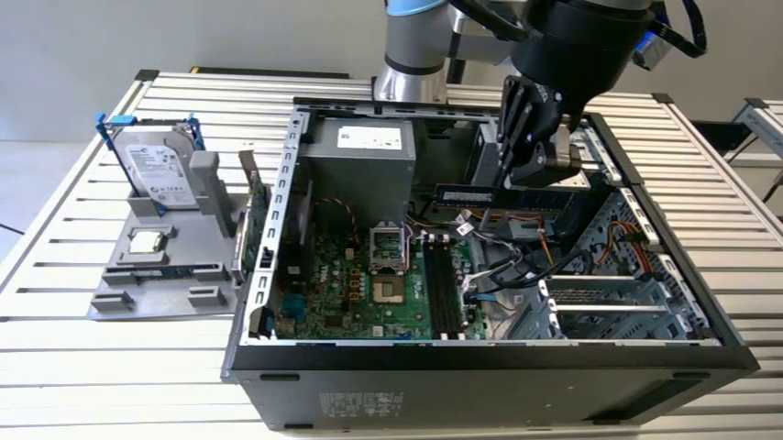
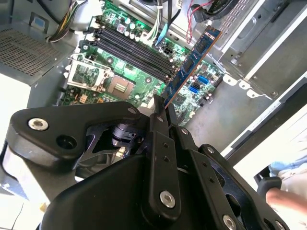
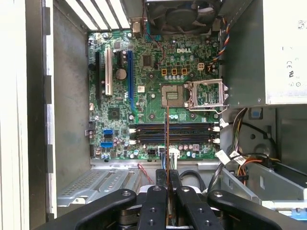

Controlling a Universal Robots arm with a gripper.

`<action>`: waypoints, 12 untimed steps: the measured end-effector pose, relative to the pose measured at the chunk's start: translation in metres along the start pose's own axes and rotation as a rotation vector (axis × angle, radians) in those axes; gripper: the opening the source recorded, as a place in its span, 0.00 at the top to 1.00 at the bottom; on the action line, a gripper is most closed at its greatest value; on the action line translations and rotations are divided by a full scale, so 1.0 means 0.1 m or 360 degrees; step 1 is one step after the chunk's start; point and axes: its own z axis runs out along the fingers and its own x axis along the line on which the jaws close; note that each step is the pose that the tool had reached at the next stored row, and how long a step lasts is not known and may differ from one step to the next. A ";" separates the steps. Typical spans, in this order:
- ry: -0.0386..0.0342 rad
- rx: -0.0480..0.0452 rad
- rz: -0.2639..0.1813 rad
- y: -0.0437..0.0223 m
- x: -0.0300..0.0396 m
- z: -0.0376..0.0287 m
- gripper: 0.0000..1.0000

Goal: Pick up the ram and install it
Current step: 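Insert the ram into the slot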

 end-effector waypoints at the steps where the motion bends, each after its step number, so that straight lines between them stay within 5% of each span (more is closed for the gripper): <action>1: 0.0000 0.0000 0.0005 0.000 0.000 0.000 1.00; 12: -0.0005 -0.0005 0.0090 0.000 0.000 -0.001 1.00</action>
